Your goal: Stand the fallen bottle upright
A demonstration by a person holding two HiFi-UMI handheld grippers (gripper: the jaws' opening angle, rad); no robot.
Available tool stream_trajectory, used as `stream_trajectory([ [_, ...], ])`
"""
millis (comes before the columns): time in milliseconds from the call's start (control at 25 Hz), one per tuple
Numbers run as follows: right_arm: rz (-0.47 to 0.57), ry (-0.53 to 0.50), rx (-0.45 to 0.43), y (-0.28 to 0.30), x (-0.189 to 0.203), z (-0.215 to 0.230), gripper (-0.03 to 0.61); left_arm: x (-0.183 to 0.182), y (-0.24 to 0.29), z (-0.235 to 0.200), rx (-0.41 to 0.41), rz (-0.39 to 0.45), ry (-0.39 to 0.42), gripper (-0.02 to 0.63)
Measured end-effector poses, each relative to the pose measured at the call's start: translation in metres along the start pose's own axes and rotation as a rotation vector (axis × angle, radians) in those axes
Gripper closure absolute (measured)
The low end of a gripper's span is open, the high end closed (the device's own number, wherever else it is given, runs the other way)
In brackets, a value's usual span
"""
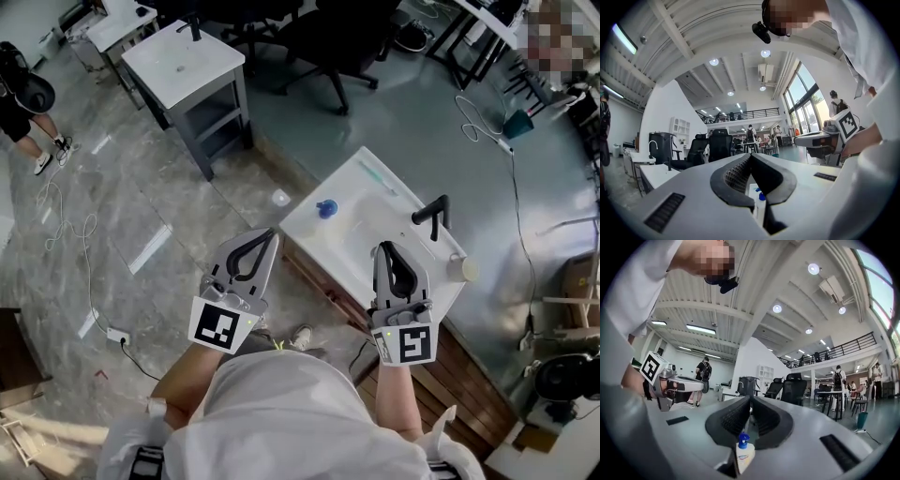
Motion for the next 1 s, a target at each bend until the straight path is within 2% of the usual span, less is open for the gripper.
stream_trajectory([
  [160, 0.036, -0.026, -0.018, -0.005, -0.021, -0.013, 0.529, -0.018, -0.014, -0.008, -0.03, 0.011, 0.002, 0.597],
  [280, 0.026, -0.033, -0.04, -0.015, -0.023, -0.021, 0.529, -0.024, -0.025, -0.013, -0.05, 0.007, 0.01, 0.597],
  [520, 0.039, 0.012, -0.026, -0.029, -0.026, -0.033, 0.529, -0.023, -0.049, -0.03, -0.12, -0.022, 0.022, 0.597],
  [720, 0.019, 0.078, -0.005, -0.031, -0.01, -0.018, 0.529, -0.018, -0.052, -0.03, -0.137, -0.019, 0.065, 0.597],
  [1000, 0.035, 0.069, 0.017, -0.035, -0.012, -0.019, 0.529, -0.015, -0.058, -0.028, -0.133, -0.018, 0.058, 0.597],
])
Point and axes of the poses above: the fingertips, and each gripper's own axes: y forward along the fingers, z to its right, x out of its underside, the point moved 3 cm from there along -y, backward along the fingers, and after that the axes turned 14 degrees about y, right-handed, at the moved point
